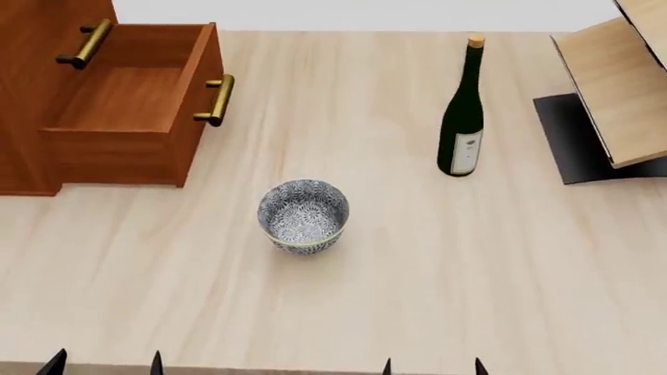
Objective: Put the wine bottle in the bottom drawer of the cabinet.
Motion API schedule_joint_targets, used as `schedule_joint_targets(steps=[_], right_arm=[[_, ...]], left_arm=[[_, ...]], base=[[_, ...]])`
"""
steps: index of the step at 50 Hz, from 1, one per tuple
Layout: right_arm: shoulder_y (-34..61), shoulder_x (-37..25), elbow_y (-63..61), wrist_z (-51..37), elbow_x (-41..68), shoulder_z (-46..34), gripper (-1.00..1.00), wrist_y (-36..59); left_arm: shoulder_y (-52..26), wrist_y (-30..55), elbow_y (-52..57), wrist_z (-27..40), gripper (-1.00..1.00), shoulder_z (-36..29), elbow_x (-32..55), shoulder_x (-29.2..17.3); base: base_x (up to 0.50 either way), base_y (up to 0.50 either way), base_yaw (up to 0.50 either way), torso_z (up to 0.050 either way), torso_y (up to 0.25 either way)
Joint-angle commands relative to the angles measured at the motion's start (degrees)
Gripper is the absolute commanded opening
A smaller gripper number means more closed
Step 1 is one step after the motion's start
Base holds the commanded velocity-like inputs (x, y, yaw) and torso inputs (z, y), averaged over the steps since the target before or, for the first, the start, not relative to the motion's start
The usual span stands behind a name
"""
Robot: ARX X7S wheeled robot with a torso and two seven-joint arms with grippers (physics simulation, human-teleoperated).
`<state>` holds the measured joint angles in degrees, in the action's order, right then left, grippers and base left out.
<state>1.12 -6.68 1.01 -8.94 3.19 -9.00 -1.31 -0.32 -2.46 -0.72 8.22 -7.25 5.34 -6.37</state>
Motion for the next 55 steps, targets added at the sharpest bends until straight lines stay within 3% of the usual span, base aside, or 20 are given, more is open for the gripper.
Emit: schedule_joint_targets(steps=[1, 32, 55], right_arm=[[0.11, -0.52, -0.03, -0.64, 0.21, -0.92, 1.0, -0.25], [0.57, -1.66, 0.38, -1.72, 1.33, -2.58, 1.0, -0.36], [0.74, -2.37, 0.16, -2.68, 2.59, -3.07, 1.0, 0.15]], left_arm=[[-0.02, -0.05, 0.17, 0.75, 1.0, -0.65, 0.47, -0.67], [-0.43, -0.91, -0.75, 1.87, 1.0, -2.42, 1.33, -1.91], [0.02, -1.05, 0.37, 1.93, 1.0, -3.88, 2.28, -2.86]], base=[[0.0, 0.39, 0.0, 0.0, 0.0], [0.0, 0.37, 0.0, 0.0, 0.0], [0.0, 0.01, 0.0, 0.0, 0.0]])
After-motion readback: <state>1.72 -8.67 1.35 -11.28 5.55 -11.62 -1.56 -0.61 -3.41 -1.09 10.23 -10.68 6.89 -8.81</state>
